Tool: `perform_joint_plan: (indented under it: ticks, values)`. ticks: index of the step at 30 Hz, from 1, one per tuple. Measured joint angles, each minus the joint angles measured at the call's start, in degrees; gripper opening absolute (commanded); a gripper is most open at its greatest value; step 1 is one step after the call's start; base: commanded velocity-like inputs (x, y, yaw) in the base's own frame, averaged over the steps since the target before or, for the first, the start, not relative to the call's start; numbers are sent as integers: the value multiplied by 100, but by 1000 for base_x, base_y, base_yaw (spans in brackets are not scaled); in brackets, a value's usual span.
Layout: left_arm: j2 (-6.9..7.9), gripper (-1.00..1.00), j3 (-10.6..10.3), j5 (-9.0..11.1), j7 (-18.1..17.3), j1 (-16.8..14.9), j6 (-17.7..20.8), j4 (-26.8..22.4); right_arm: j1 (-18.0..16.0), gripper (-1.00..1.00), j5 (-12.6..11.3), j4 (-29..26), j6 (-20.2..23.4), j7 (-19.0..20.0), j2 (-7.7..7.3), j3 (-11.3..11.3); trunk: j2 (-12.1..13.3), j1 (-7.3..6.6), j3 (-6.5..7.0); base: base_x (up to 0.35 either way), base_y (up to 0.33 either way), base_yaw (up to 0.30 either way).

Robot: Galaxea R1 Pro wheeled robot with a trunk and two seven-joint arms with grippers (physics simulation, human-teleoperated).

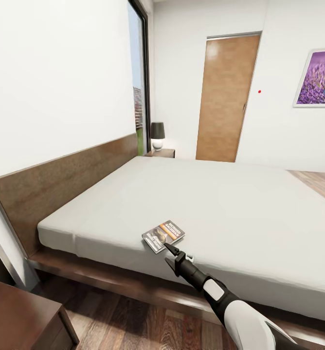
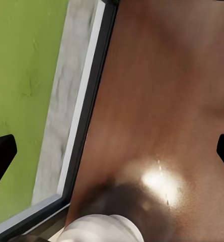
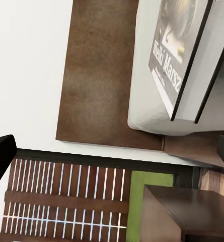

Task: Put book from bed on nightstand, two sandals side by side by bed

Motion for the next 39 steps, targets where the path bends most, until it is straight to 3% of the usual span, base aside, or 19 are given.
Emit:
perform_joint_plan:
  ticks: [12, 16, 32, 39]
  values:
    - [2, 100, 0, 0, 0, 0, 0, 0, -3, 100, -3, -10, 0, -2, -7, 0, 0, 0, 0, 0, 0, 0]
    - [2, 100, -1, 3, 0, 10, 0, 0, -11, 100, -4, -13, 0, -2, -8, -2, -159, 87, -71, 0, 0, 0]
    - [3, 100, 0, 0, 0, 0, 0, 0, -44, 100, -9, -15, 0, -2, -63, -9, -160, 88, -72, 0, 0, 0]
    - [4, 100, 0, 0, 0, -1, 0, 0, -59, 100, -9, -15, 0, -5, -77, -9, -401, 220, -180, 0, 0, 0]
